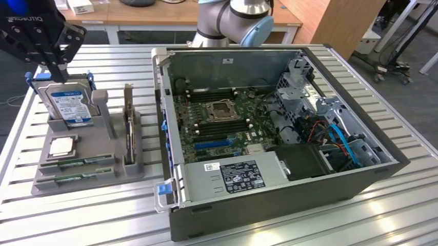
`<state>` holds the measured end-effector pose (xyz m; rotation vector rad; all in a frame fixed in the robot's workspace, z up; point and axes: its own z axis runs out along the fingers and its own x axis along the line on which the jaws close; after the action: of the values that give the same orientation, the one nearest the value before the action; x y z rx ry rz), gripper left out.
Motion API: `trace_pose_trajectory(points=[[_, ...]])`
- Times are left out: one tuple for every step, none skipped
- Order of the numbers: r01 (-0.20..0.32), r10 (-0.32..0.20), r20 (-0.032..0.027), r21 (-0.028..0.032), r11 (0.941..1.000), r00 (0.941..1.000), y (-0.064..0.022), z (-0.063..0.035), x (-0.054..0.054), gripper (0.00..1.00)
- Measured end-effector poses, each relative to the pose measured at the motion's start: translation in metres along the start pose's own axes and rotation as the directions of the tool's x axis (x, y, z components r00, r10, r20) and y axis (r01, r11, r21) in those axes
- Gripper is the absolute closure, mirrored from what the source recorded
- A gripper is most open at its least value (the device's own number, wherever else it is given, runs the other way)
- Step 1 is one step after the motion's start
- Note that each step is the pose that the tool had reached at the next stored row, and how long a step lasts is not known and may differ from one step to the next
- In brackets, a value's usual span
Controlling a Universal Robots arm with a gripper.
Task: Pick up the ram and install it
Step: 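Reach for the ram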
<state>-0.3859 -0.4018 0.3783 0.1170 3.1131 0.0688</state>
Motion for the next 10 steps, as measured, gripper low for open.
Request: trace_pose_trajectory(points=[[0.000, 0.000, 0.0001, -0.0001, 1.0000, 1.0000, -0.0013, 0.0000, 0.000, 0.90], [0.000, 0.000, 0.0001, -0.0001, 1.0000, 1.0000, -0.0027, -0.0001, 0.000, 0.90], [0.000, 0.000, 0.0001, 0.0000, 1.0000, 1.0000, -0.0041, -0.0002, 0.000, 0.90], [0.000, 0.000, 0.0001, 0.0000, 1.0000, 1.0000, -0.0056, -0.0002, 0.000, 0.90], [0.000, 0.000, 0.0001, -0.0001, 1.0000, 1.0000, -0.0071, -0.0003, 0.000, 0.90], [0.000, 0.000, 0.0001, 0.0000, 1.0000, 1.0000, -0.0087, -0.0004, 0.000, 0.90], [0.000, 0.000, 0.0001, -0.0001, 1.0000, 1.0000, -0.0101, -0.0004, 0.000, 0.90], [0.000, 0.000, 0.0001, 0.0000, 1.0000, 1.0000, -0.0112, -0.0004, 0.000, 0.90], [0.000, 0.000, 0.0001, 0.0000, 1.0000, 1.0000, -0.0123, -0.0005, 0.000, 0.90], [0.000, 0.000, 0.0001, 0.0000, 1.0000, 1.0000, -0.0134, -0.0006, 0.000, 0.90]])
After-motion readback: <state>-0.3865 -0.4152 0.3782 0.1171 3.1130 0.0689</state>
